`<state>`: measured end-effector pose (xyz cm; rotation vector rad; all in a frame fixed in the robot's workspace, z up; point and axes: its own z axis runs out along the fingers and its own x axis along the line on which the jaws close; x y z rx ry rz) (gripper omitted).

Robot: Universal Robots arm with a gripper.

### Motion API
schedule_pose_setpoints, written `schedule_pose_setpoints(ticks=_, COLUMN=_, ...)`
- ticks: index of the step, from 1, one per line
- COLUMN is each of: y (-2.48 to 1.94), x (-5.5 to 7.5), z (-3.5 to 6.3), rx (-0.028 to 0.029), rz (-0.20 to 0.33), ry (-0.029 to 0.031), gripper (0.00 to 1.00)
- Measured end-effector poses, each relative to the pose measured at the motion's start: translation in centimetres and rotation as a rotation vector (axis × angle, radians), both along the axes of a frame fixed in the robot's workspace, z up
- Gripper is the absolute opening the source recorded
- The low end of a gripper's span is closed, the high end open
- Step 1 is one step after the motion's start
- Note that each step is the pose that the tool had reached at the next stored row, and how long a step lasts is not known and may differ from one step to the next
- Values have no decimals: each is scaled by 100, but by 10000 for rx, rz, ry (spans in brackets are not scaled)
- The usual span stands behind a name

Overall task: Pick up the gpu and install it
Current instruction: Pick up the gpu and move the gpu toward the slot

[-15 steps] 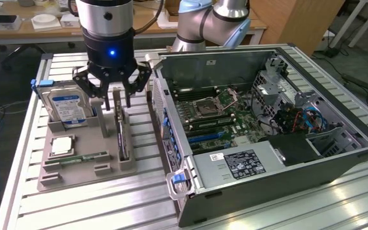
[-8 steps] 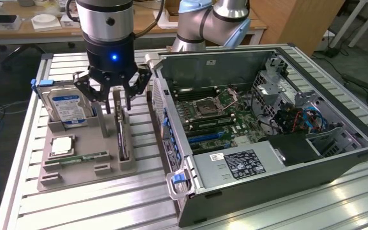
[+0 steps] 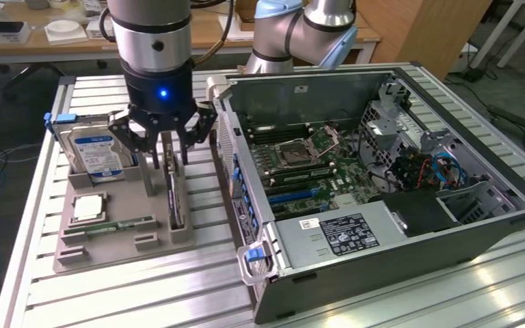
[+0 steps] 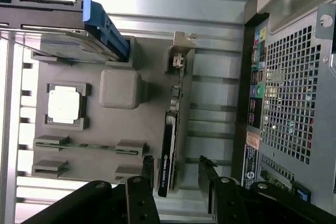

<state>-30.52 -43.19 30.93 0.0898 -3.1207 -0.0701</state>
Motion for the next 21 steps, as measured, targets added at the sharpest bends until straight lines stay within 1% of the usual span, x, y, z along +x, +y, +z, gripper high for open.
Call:
schedule_pose_setpoints(ticks=2, y=-3, x=-1, z=-36, rx=-5, rz=-2, ry=-1, gripper=47)
schedule_pose_setpoints(ticks=3, y=-4, x=0, z=-80, rx=-10, rz=-1, ry=1, gripper=47)
schedule_pose_setpoints(ticks=15, y=-4, x=0, z=-275, rx=-10, rz=-97, ry=0, gripper=47)
schedule_pose_setpoints(ticks=18, y=-5, x=0, z=-330, rx=-19, rz=-99, ry=1, gripper=47)
schedule_pose_setpoints(ticks=21, y=-4, x=0, z=-344, rx=-20, rz=-100, ry=1, gripper=47)
